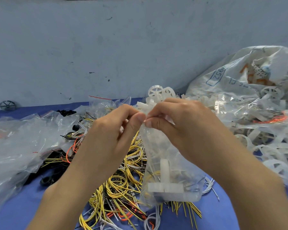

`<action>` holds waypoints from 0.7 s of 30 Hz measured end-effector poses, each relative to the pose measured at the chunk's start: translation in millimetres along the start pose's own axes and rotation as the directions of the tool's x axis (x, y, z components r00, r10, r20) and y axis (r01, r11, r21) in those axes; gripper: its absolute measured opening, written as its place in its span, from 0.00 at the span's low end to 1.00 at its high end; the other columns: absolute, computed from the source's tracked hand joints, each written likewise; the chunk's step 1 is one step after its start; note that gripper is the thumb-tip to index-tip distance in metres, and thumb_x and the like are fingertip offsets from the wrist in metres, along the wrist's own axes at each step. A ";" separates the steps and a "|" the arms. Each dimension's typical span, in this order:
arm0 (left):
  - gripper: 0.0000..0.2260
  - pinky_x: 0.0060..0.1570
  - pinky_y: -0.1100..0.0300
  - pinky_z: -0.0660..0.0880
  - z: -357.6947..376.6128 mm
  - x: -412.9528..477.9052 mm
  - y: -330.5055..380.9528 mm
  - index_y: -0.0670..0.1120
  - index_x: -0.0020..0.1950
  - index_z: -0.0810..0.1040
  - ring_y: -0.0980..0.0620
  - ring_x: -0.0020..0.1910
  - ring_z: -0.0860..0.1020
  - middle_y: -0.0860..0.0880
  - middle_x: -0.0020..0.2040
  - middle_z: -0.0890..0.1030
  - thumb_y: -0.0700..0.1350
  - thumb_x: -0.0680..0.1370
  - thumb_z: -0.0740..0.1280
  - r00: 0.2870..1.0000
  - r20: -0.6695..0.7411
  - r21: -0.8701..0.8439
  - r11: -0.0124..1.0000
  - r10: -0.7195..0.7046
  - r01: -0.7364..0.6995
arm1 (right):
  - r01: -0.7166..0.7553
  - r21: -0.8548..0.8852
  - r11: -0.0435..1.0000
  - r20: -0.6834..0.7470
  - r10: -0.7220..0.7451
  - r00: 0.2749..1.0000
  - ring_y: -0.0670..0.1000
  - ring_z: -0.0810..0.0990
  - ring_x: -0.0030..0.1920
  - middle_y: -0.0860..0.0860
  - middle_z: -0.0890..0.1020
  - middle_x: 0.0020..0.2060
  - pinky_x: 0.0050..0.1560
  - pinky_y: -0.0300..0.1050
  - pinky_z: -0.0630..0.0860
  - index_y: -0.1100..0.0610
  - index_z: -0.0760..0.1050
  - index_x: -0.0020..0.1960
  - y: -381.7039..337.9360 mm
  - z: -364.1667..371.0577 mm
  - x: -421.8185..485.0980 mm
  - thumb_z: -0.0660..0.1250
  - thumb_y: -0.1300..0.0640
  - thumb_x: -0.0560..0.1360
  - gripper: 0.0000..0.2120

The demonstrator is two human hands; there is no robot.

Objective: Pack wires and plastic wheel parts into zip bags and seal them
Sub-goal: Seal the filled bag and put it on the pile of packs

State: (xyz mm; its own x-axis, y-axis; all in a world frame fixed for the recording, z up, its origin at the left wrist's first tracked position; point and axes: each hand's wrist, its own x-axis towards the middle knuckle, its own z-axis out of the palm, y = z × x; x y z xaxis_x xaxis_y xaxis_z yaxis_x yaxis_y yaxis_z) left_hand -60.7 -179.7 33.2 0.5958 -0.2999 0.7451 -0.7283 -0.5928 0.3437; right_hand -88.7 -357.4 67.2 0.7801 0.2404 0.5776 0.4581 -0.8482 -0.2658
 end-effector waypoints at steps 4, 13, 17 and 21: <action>0.17 0.39 0.57 0.74 15.6 -4.9 2.0 0.56 0.48 0.74 0.52 0.40 0.78 0.55 0.41 0.79 0.62 0.81 0.50 0.991 0.083 -0.189 0.974 -0.110 0.124 | -0.002 -0.057 0.998 -0.001 0.002 1.000 0.49 0.76 0.47 0.43 0.79 0.46 0.47 0.45 0.65 0.45 0.80 0.53 -0.8 3.3 -1.0 0.59 0.42 0.81 0.12; 0.15 0.36 0.58 0.72 15.8 -3.4 -1.7 0.57 0.42 0.71 0.55 0.37 0.77 0.56 0.35 0.76 0.57 0.83 0.50 0.999 0.039 -0.064 0.998 -0.023 0.025 | 0.004 -0.096 0.995 -0.067 -0.011 0.998 0.46 0.74 0.43 0.43 0.80 0.45 0.43 0.40 0.57 0.45 0.80 0.52 -0.6 7.3 -2.6 0.60 0.43 0.81 0.12; 0.15 0.32 0.59 0.71 13.9 -3.3 -5.6 0.56 0.44 0.72 0.55 0.33 0.75 0.56 0.33 0.73 0.57 0.84 0.51 1.000 0.012 0.067 0.997 0.027 -0.028 | 0.001 -0.060 0.998 -0.064 -0.005 0.998 0.44 0.71 0.42 0.42 0.79 0.45 0.43 0.40 0.57 0.44 0.80 0.51 0.9 9.1 -2.0 0.60 0.42 0.80 0.12; 0.15 0.30 0.59 0.69 12.3 -2.0 -8.9 0.55 0.42 0.72 0.53 0.31 0.74 0.54 0.32 0.73 0.57 0.84 0.52 0.999 -0.020 0.123 0.992 0.036 -0.033 | 0.008 -0.052 0.999 -0.037 -0.010 0.999 0.45 0.74 0.45 0.41 0.80 0.46 0.47 0.41 0.62 0.45 0.80 0.53 4.1 7.4 -1.5 0.61 0.43 0.80 0.12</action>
State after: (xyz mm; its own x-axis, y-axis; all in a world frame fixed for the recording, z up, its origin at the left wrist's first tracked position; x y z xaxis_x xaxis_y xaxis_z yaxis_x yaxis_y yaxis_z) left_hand -51.3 -183.0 21.6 0.5625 -0.3060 0.7681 -0.7003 -0.6701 0.2459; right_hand -84.9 -357.8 59.6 0.7590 0.2315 0.6085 0.4421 -0.8694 -0.2207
